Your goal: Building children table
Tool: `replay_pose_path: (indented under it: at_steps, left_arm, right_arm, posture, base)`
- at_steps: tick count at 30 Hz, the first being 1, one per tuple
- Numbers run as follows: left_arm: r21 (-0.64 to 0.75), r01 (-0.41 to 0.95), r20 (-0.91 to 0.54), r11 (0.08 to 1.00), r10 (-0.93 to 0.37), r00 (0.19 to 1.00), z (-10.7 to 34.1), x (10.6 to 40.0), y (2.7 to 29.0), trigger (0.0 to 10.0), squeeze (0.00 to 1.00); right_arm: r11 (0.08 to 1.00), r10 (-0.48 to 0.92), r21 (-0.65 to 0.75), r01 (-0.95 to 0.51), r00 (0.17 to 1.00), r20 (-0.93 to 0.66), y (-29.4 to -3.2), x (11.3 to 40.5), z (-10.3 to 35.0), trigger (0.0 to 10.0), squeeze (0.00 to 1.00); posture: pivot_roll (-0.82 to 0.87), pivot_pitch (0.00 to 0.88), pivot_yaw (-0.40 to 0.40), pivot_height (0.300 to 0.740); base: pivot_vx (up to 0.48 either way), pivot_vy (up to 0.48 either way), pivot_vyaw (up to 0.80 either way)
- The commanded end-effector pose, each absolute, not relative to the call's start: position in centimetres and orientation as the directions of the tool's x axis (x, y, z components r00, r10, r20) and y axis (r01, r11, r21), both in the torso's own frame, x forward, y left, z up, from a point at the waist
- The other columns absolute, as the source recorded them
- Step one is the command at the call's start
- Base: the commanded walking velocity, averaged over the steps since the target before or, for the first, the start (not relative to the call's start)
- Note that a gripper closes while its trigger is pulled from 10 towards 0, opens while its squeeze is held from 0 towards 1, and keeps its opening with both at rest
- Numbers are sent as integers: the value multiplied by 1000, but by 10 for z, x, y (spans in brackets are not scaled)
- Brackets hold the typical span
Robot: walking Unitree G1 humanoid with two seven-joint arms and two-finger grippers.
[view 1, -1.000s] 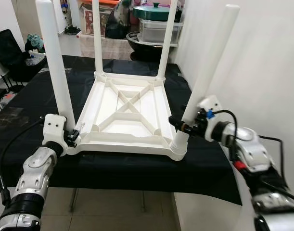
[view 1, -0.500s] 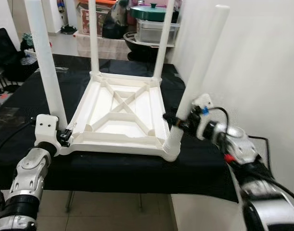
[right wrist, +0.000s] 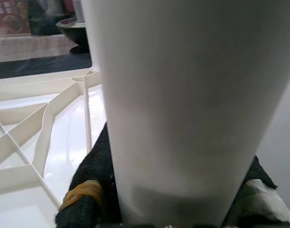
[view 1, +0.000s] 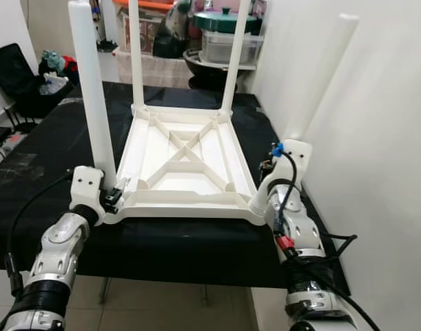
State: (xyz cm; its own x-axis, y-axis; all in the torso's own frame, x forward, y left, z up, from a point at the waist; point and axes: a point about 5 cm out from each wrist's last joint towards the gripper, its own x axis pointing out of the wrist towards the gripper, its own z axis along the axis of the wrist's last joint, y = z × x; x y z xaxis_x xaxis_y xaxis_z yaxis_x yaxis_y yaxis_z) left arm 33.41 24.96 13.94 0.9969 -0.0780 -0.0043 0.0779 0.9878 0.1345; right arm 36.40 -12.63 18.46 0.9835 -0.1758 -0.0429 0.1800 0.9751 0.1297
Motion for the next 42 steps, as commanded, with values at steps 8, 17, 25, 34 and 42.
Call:
replay_pose_path:
  at_steps: [8, 17, 25, 34, 42]
  left_arm:
    - [151, 25, -59, 988, -16, 998, 130, 328, 264, 10000, 0]
    - [148, 17, -60, 989, -8, 998, 128, 326, 267, 10000, 0]
    - [149, 13, -53, 989, -5, 999, 131, 325, 270, 10000, 0]
    - [157, 20, -48, 987, -13, 999, 134, 326, 271, 10000, 0]
    - [154, 31, -49, 988, -24, 999, 134, 328, 267, 10000, 0]
  right_arm:
    - [993, 53, 100, -61, 995, 83, -144, 366, 208, 10000, 0]
    - [893, 448, -20, -450, 886, 120, -178, 362, 219, 10000, 0]
    - [764, 641, -91, -638, 767, 3, -198, 360, 208, 10000, 0]
    - [989, 146, -5, -146, 988, -44, -216, 379, 181, 0, 0]
    - [758, -591, 177, 628, 775, -223, -242, 344, 131, 0, 0]
  posture:
    - [76, 0, -135, 740]
    - [84, 0, -144, 740]
    - [94, 0, -147, 740]
    - [93, 0, -130, 740]
    - [93, 0, -127, 740]
  base:
    - [0, 0, 0]
    - [0, 0, 0]
    - [0, 0, 0]
    - [0, 0, 0]
    - [0, 0, 0]
